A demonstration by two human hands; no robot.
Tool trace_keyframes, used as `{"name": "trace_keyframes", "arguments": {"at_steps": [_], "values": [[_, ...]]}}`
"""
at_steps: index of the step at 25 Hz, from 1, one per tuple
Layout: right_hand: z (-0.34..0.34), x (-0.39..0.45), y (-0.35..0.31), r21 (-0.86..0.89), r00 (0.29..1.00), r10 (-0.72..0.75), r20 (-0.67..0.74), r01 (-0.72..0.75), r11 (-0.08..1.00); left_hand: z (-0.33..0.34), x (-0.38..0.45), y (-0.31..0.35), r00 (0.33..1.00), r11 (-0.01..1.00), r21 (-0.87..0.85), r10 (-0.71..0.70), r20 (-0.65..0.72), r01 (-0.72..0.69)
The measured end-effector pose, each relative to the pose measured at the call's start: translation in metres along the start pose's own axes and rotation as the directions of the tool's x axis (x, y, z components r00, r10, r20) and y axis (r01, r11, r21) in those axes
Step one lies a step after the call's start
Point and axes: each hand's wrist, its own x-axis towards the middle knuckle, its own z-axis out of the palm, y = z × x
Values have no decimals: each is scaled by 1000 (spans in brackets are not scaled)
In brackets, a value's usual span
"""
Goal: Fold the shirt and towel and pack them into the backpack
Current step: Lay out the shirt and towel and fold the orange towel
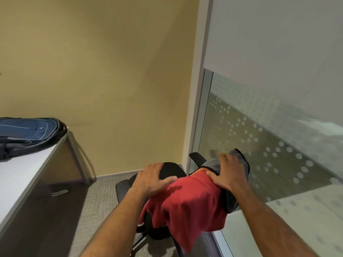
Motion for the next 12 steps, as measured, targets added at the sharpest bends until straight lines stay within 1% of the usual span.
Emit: {"name": "trace_keyframes", "arguments": {"at_steps": [2, 4, 6, 8, 10, 12], "values": [[0, -2, 0, -11, 997, -6, 70, 7, 1000, 5, 1, -4, 983, 993, -105, -28, 179, 47], [-1, -3, 0, -29, 995, -20, 97, 23, 999, 10, -2, -8, 961, 980, -154, -83, 264, 127], [-5, -2, -4, -4, 997, -34, 63, 35, 999, 14, -2, -8, 965, 958, -248, -82, 248, 145], [-7, 1, -7, 7, 999, -12, 48, 12, 1000, 14, -1, -2, 977, 942, -303, -89, 194, 146], [-7, 2, -11, -37, 997, 25, 77, -22, 999, 12, 0, 5, 983, 945, -297, -93, 161, 138], [-8, 4, -14, -15, 994, 41, 103, -40, 999, 12, 0, 9, 987, 959, -255, -95, 131, 126]]}}
